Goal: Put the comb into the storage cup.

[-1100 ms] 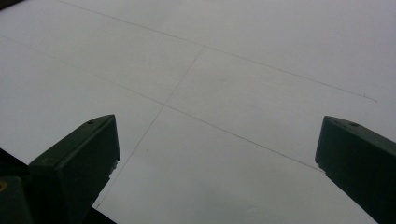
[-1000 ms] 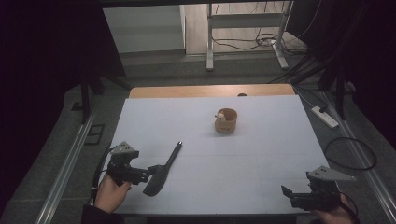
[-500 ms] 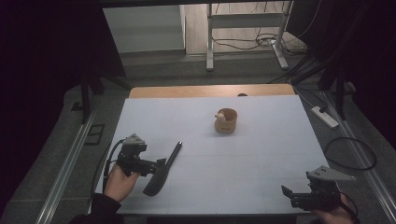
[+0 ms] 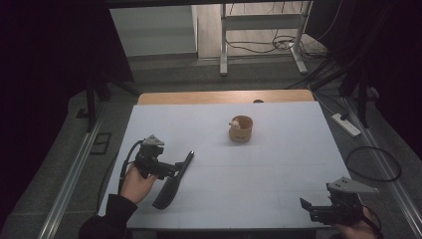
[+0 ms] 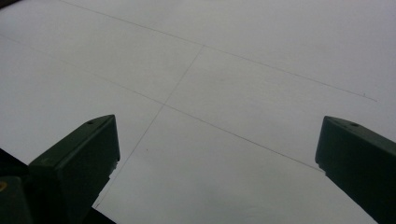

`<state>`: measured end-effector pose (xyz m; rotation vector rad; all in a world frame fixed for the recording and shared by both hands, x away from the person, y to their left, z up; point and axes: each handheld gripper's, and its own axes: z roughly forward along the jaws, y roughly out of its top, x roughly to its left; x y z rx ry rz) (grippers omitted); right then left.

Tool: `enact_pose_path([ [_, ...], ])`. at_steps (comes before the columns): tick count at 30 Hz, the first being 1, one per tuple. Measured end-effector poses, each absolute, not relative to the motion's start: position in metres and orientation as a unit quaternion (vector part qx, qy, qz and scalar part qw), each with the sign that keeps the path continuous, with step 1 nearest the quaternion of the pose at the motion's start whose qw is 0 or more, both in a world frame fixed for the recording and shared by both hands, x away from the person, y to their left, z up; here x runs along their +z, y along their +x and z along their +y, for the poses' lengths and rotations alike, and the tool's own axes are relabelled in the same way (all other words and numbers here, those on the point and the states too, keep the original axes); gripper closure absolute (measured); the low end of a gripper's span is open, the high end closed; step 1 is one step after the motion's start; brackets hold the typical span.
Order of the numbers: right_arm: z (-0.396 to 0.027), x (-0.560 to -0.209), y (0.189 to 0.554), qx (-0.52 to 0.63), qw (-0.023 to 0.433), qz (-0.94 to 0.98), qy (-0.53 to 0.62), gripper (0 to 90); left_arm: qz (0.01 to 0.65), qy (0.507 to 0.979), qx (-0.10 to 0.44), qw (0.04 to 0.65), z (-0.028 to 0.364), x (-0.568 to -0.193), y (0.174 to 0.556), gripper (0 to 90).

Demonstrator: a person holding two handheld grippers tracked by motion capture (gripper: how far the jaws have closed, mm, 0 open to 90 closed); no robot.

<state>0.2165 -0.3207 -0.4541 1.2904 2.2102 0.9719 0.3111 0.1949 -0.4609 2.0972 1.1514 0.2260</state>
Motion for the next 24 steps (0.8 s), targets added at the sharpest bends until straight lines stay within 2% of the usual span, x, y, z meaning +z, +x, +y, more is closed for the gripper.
enact_pose_path([
  [24, -0.321, -0.454, 0.217, 0.347, 0.2, 0.792, 0.461, 0.0, 0.441, 0.819, 0.081, 0.358, 0.181, -0.46, 0.343, 0.7],
])
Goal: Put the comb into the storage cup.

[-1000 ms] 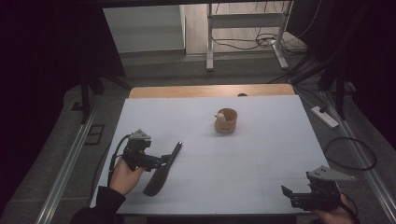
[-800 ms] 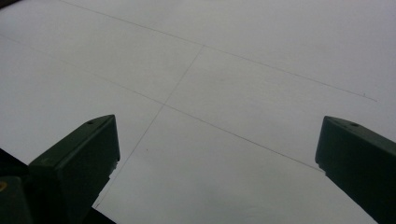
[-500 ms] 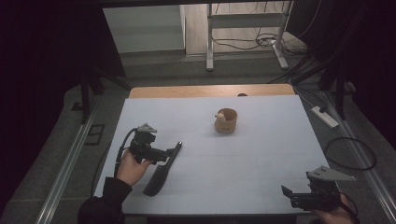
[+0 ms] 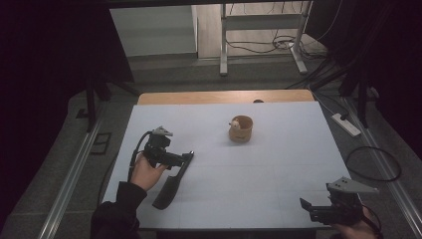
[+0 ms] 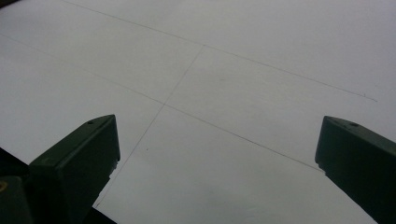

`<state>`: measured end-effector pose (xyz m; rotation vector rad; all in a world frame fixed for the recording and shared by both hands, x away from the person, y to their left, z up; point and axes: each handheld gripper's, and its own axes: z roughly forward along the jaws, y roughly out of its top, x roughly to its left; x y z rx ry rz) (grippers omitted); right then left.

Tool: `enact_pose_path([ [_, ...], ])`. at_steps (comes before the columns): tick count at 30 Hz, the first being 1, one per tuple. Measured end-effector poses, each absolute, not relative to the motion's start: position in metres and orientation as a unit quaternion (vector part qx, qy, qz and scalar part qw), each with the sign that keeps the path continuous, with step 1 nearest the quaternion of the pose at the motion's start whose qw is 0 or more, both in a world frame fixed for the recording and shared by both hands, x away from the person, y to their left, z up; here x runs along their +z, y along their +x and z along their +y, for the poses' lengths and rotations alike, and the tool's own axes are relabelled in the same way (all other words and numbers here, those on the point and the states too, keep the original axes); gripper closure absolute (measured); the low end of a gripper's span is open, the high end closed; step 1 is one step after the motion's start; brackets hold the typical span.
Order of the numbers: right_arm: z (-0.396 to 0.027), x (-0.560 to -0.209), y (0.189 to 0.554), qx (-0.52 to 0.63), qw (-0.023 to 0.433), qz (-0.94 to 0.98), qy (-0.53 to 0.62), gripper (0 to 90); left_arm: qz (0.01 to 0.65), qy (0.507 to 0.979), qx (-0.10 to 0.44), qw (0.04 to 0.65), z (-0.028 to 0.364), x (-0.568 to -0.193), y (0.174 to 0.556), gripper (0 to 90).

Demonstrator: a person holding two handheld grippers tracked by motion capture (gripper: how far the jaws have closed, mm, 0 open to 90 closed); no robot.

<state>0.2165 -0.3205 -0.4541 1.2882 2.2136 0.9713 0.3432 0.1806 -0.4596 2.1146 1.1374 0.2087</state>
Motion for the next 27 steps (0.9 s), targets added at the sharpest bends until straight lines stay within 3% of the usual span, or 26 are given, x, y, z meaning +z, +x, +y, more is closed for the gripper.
enact_pose_path([
  [27, -0.32, -0.454, 0.217, 0.346, 0.198, 0.793, 0.46, 0.1, 0.437, 0.823, 0.07, 0.357, 0.166, -0.468, 0.374, 0.9],
])
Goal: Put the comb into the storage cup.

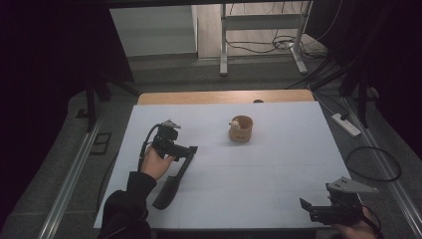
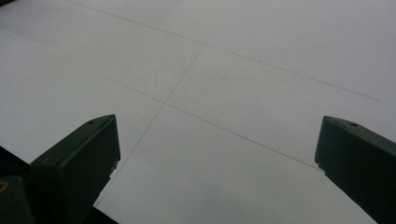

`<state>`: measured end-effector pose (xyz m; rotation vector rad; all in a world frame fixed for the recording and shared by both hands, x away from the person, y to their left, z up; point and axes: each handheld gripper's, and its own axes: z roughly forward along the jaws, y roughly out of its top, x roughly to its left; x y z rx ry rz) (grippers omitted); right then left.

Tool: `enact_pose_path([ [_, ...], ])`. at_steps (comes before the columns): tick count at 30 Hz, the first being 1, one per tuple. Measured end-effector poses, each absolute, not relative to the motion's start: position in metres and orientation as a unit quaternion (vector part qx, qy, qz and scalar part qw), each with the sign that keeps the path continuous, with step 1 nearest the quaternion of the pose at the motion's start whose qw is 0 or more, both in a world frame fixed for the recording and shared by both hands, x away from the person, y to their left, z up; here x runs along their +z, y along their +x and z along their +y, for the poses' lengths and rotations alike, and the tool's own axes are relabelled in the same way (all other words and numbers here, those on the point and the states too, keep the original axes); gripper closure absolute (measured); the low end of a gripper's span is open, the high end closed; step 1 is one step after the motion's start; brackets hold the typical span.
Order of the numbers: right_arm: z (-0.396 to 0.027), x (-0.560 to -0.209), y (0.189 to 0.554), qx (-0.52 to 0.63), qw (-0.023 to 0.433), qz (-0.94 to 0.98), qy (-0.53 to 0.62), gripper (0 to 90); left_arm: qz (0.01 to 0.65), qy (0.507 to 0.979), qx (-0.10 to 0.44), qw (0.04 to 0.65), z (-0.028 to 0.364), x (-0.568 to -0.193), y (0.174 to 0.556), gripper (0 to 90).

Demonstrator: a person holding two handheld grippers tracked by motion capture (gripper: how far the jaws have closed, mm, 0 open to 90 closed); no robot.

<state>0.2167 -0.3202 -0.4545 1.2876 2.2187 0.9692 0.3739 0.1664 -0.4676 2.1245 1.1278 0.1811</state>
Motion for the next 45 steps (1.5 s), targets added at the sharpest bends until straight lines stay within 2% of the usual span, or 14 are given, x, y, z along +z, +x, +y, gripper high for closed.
enact_pose_path([
  [6, -0.32, -0.455, 0.217, 0.344, 0.197, 0.794, 0.46, 0.2, 0.432, 0.83, 0.061, 0.349, 0.162, -0.47, 0.374, 0.3],
  [10, -0.32, -0.455, 0.217, 0.344, 0.197, 0.795, 0.46, 0.3, 0.426, 0.839, 0.072, 0.33, 0.157, -0.471, 0.374, 6.3],
  [12, -0.32, -0.455, 0.217, 0.344, 0.196, 0.795, 0.46, 0.3, 0.421, 0.842, 0.072, 0.329, 0.156, -0.472, 0.373, 22.7],
  [13, -0.32, -0.455, 0.217, 0.344, 0.196, 0.795, 0.46, 0.3, 0.417, 0.844, 0.07, 0.33, 0.155, -0.471, 0.372, 22.7],
  [14, -0.32, -0.455, 0.217, 0.344, 0.196, 0.795, 0.46, 0.3, 0.412, 0.846, 0.058, 0.334, 0.154, -0.472, 0.372, 39.9],
  [15, -0.32, -0.455, 0.217, 0.343, 0.196, 0.795, 0.46, 0.3, 0.412, 0.846, 0.058, 0.334, 0.154, -0.472, 0.372, 45.8],
  [16, -0.32, -0.455, 0.217, 0.343, 0.196, 0.795, 0.46, 0.3, 0.413, 0.846, 0.052, 0.334, 0.153, -0.472, 0.372, 45.8],
  [17, -0.32, -0.455, 0.217, 0.343, 0.196, 0.796, 0.459, 0.4, 0.412, 0.847, 0.048, 0.332, 0.153, -0.472, 0.372, 59.7],
  [18, -0.32, -0.455, 0.217, 0.343, 0.196, 0.796, 0.459, 0.4, 0.415, 0.845, 0.045, 0.333, 0.152, -0.473, 0.372, 64.5],
  [19, -0.32, -0.455, 0.217, 0.343, 0.196, 0.796, 0.459, 0.4, 0.416, 0.845, 0.04, 0.335, 0.151, -0.473, 0.373, 64.5],
  [23, -0.32, -0.455, 0.217, 0.343, 0.196, 0.796, 0.459, 0.5, 0.42, 0.846, 0.033, 0.328, 0.148, -0.474, 0.374, 88.2],
  [45, -0.319, -0.455, 0.218, 0.338, 0.195, 0.799, 0.458, 0.7, 0.405, 0.873, 0.027, 0.27, 0.133, -0.505, 0.381, 88.9],
])
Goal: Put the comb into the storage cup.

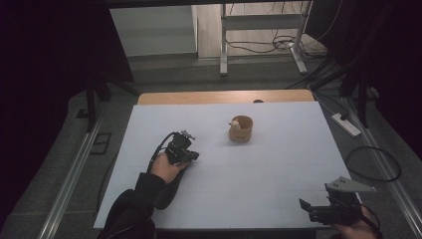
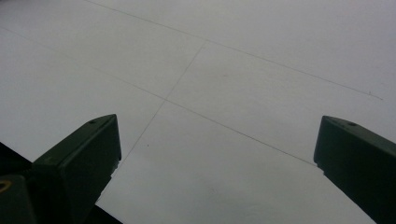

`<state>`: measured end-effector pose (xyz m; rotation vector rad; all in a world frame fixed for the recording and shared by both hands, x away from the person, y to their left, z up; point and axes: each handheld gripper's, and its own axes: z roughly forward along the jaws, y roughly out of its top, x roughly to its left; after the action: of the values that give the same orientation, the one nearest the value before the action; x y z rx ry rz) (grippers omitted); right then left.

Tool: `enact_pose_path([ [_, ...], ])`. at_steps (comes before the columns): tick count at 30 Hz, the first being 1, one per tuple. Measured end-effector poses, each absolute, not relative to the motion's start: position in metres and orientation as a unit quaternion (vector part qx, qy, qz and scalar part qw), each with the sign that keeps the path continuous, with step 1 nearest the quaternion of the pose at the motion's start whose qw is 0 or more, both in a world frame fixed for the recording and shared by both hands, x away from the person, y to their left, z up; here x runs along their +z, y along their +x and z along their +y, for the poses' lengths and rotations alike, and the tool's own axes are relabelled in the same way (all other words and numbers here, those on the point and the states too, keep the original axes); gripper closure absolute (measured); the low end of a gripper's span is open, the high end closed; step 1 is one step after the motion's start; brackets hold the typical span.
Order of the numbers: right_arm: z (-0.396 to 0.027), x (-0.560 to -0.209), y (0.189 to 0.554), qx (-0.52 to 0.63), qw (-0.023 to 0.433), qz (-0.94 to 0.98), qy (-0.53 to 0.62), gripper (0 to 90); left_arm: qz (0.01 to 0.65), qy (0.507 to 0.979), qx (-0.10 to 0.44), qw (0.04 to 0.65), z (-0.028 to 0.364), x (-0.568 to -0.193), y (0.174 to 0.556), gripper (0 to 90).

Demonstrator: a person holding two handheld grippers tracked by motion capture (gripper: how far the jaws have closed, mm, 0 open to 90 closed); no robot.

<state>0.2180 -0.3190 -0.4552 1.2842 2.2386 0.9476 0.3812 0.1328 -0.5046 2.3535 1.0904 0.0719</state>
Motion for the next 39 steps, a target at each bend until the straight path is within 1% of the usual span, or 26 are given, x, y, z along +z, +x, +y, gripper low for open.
enact_pose_path([
  [13, -0.319, -0.456, 0.218, 0.337, 0.193, 0.799, 0.459, 0.7, 0.422, 0.871, 0.037, 0.249, 0.135, -0.515, 0.398, 88.8],
  [22, -0.319, -0.455, 0.218, 0.337, 0.194, 0.799, 0.458, 0.8, 0.455, 0.855, 0.044, 0.244, 0.163, -0.516, 0.406, 88.8],
  [26, -0.319, -0.455, 0.218, 0.338, 0.195, 0.799, 0.457, 0.8, 0.46, 0.853, 0.047, 0.24, 0.171, -0.516, 0.405, 88.8],
  [32, -0.319, -0.455, 0.218, 0.339, 0.197, 0.799, 0.456, 0.9, 0.477, 0.843, 0.043, 0.243, 0.189, -0.516, 0.402, 88.8],
  [39, -0.319, -0.455, 0.217, 0.34, 0.198, 0.798, 0.456, 0.9, 0.481, 0.845, 0.043, 0.231, 0.206, -0.516, 0.392, 88.8],
])
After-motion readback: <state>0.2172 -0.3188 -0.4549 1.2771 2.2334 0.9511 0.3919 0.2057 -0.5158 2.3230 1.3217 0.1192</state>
